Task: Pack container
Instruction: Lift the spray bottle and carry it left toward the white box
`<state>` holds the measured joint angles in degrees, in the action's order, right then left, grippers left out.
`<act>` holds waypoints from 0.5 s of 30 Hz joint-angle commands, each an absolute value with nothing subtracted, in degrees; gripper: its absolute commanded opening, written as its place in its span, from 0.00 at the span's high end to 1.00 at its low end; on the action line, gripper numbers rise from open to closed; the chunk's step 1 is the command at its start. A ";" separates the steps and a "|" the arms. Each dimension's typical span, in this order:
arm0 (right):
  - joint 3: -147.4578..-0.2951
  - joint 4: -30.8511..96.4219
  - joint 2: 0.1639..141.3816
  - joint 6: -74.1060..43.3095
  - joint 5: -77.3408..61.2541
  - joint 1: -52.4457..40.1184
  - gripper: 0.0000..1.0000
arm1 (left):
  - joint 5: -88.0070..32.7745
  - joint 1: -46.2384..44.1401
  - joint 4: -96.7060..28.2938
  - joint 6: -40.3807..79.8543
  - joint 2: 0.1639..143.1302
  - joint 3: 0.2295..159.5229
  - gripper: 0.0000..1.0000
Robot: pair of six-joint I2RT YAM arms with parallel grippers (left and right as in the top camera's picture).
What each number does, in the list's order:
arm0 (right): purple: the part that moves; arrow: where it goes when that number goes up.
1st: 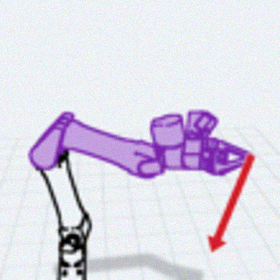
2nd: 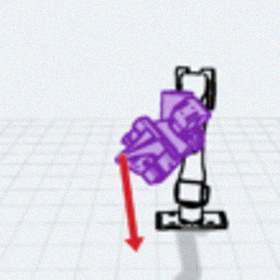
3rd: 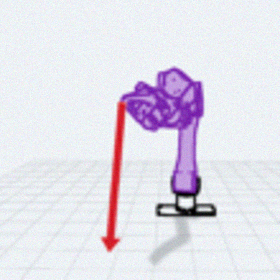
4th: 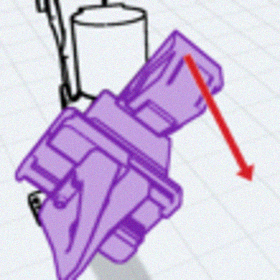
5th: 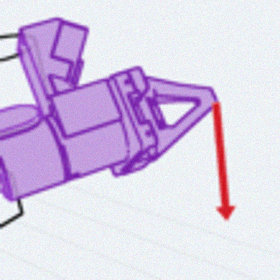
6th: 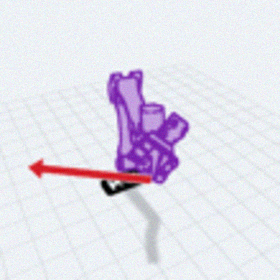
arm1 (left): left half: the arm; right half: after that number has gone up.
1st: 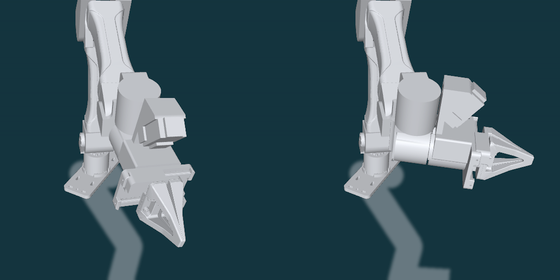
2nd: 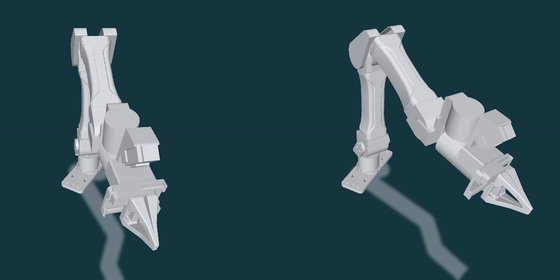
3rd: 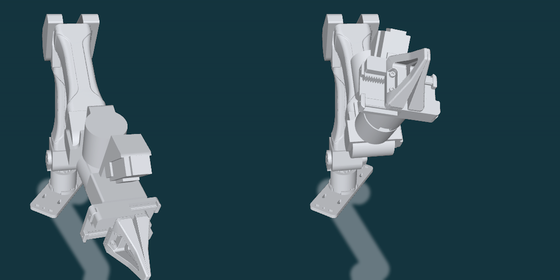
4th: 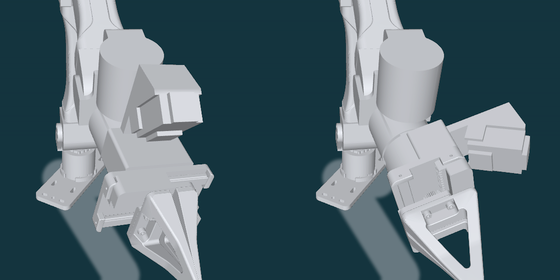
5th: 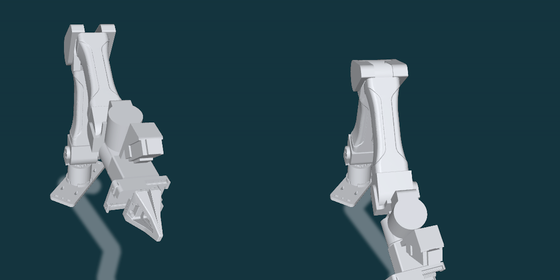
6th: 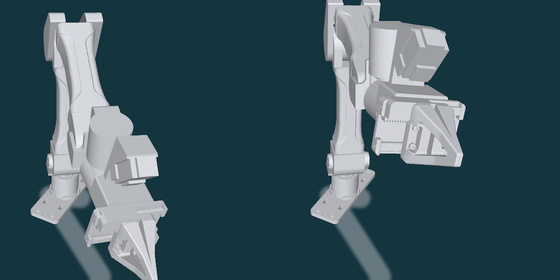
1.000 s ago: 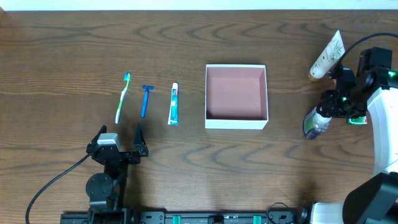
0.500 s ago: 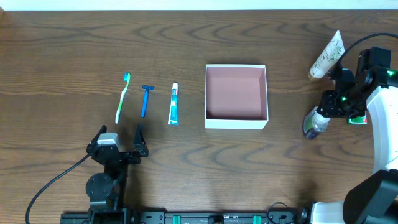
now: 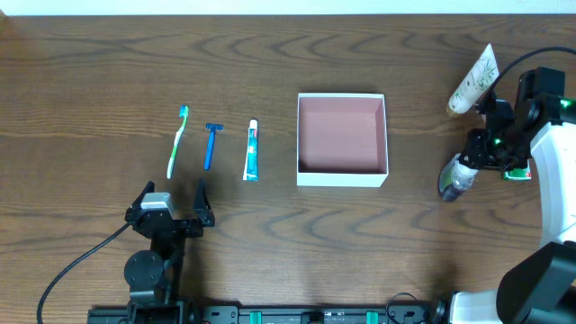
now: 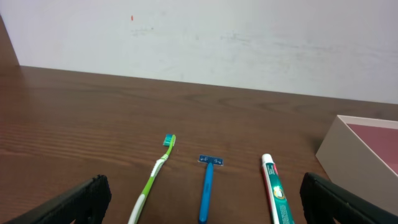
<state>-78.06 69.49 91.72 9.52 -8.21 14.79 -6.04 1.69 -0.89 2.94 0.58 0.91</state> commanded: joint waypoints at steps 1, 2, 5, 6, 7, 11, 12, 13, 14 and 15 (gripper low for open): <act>-82.98 70.61 91.39 8.14 -10.83 14.94 0.83 | -7.07 1.41 -3.44 2.59 0.23 0.23 0.02; -84.05 71.11 91.39 8.14 -11.77 14.94 0.84 | -7.07 1.41 -3.44 2.59 0.23 0.23 0.02; -88.12 72.90 91.39 8.16 -15.53 14.94 0.84 | -7.07 1.41 -3.44 2.59 0.23 0.23 0.02; -89.19 73.38 91.39 8.14 -16.23 14.94 0.84 | -7.07 1.41 -3.44 2.59 0.23 0.23 0.02; -90.45 74.08 91.39 8.16 -17.21 14.94 0.84 | -7.07 1.41 -3.44 2.59 0.23 0.23 0.02; -94.91 76.51 91.39 8.19 -21.45 14.85 0.83 | -7.07 1.41 -3.44 2.59 0.23 0.23 0.02; -95.79 76.93 91.39 8.16 -21.69 14.61 0.83 | -7.07 1.41 -3.44 2.59 0.23 0.23 0.02; -96.47 77.25 91.39 8.19 -21.67 14.24 0.83 | -7.07 1.41 -3.44 2.59 0.23 0.23 0.02; -96.88 77.45 91.39 8.19 -21.61 13.89 0.83 | -7.07 1.41 -3.44 2.59 0.23 0.23 0.02; -97.14 77.54 91.39 8.19 -21.37 13.45 0.82 | -7.07 1.41 -3.44 2.59 0.23 0.23 0.02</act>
<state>-94.59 77.30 92.03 9.02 -18.02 14.59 -6.04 1.69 -0.89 2.94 0.58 0.91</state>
